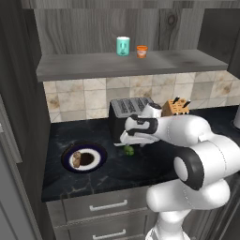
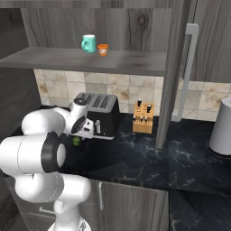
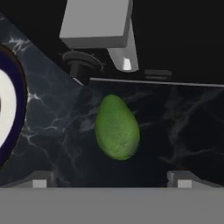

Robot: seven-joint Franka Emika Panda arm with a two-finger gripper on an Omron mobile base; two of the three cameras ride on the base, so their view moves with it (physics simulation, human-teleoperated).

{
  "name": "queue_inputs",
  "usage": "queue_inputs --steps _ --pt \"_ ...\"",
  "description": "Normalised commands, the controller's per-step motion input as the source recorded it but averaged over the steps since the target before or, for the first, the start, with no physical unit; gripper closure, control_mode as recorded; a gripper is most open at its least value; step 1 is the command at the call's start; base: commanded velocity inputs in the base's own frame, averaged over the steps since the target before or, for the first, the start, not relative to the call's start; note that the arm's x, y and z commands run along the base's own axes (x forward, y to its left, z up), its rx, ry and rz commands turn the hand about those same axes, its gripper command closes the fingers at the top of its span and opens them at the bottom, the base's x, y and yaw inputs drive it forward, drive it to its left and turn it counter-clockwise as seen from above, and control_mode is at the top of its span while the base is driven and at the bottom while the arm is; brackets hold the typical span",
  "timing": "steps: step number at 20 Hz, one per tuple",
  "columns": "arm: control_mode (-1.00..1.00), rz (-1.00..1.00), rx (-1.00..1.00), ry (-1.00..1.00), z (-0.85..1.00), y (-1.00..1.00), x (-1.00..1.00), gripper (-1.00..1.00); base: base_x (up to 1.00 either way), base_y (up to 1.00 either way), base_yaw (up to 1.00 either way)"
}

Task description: Pick the avocado and bread from the counter and place them on the plate. Then pick the jam from the cabinet and place it next to the plate. Lastly close the cabinet door.

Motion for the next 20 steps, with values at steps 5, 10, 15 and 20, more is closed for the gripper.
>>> queue_inputs --steps 5,10,15,20 --pt "-1.00 0.00 -0.01 0.01 -0.28 0.09 0.00 -1.00 0.00 0.00 0.00" --pt "-1.00 0.00 0.00 0.04 -0.22 0.00 0.06 -1.00 0.00 0.00 0.00" --pt "-1.00 0.00 -0.01 0.04 -0.18 0.00 0.21 -1.00 0.00 0.00 0.00" --pt "-1.00 0.00 -0.04 0.03 -0.07 0.06 0.28 -1.00 0.00 0.00 0.00"
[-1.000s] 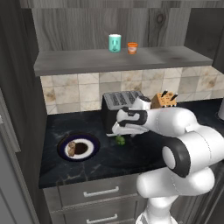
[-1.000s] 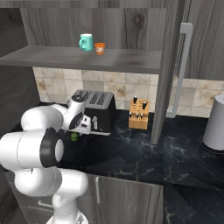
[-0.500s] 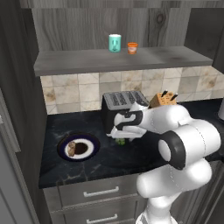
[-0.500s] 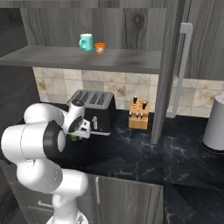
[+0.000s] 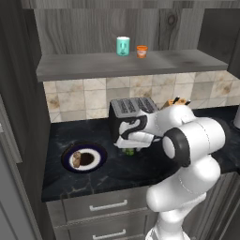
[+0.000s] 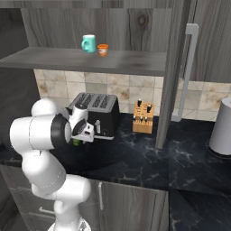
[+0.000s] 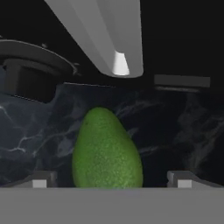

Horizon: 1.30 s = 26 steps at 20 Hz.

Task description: Pick the avocado and bread from the counter and place them on the plate. Then pick the jam from the cabinet and place it next to the plate. Lastly close the cabinet door.

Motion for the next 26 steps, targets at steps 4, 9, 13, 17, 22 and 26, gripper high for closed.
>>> queue_inputs --steps 4,9,13,17,22,26 --pt "-1.00 0.00 -0.05 0.01 -0.01 0.14 0.18 -1.00 0.00 0.00 0.00" --pt "-1.00 0.00 -0.06 0.04 -0.11 0.07 0.01 -1.00 0.00 0.00 0.00" --pt "-1.00 0.00 -0.09 0.04 -0.15 0.14 0.00 1.00 0.00 0.00 0.00" --pt "-1.00 0.00 -0.10 0.01 -0.12 0.14 0.00 1.00 0.00 0.00 0.00" --pt "-1.00 0.00 -0.08 -0.03 -0.07 0.07 -0.01 1.00 0.00 0.00 0.00" --pt "-1.00 0.01 -0.02 -0.13 0.15 0.03 -0.26 1.00 0.00 0.00 0.00"
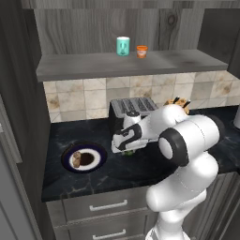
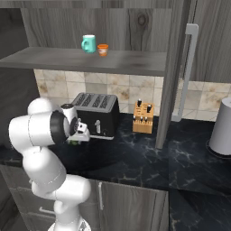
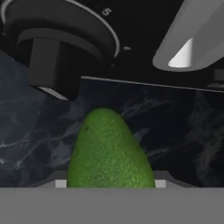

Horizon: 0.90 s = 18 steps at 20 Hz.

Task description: Pick the avocado and bread from the counter and place them on the plate. Then pick the jam from the cabinet and place it next to the plate. Lastly close the cabinet door.

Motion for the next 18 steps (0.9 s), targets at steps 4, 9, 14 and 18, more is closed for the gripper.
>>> queue_inputs --steps 4,9,14,18 --pt "-1.00 0.05 0.00 -0.08 0.32 0.00 -0.44 1.00 0.00 0.00 0.00" --pt "-1.00 0.07 0.02 -0.01 0.29 0.00 -0.32 1.00 0.00 0.00 0.00" --pt "-1.00 0.11 0.06 0.00 0.32 0.04 -0.12 1.00 0.00 0.00 0.00" --pt "-1.00 0.14 0.04 0.00 0.38 0.12 0.00 1.00 0.00 0.00 0.00"
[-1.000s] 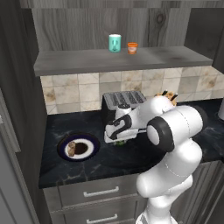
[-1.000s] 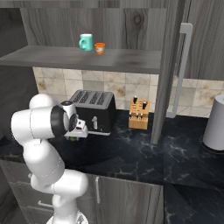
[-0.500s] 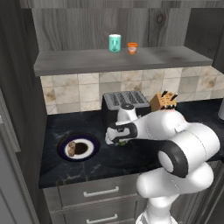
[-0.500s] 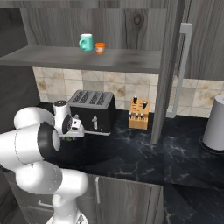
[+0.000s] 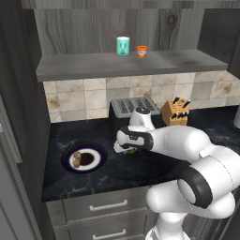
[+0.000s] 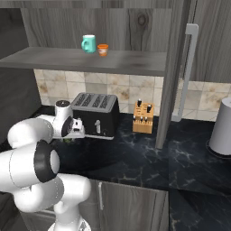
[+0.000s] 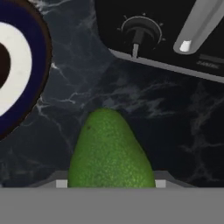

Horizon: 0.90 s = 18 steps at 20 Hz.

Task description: Pick the avocado and bread from the counter and place them on the plate. Then pick the jam from the cabinet and place it next to the plate. Lastly close the cabinet door.

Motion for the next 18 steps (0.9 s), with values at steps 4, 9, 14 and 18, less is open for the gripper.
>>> queue_inputs --steps 4,9,14,18 --pt "-1.00 0.10 0.03 0.00 0.36 0.23 0.00 1.00 0.00 0.00 0.00" --pt "-1.00 0.09 0.00 0.00 0.30 0.35 0.00 1.00 0.00 0.00 0.00" --pt "-1.00 0.08 0.00 0.00 0.12 0.42 0.00 1.00 0.00 0.00 0.00" --pt "-1.00 0.07 0.00 0.00 0.00 0.41 0.00 1.00 0.00 0.00 0.00"
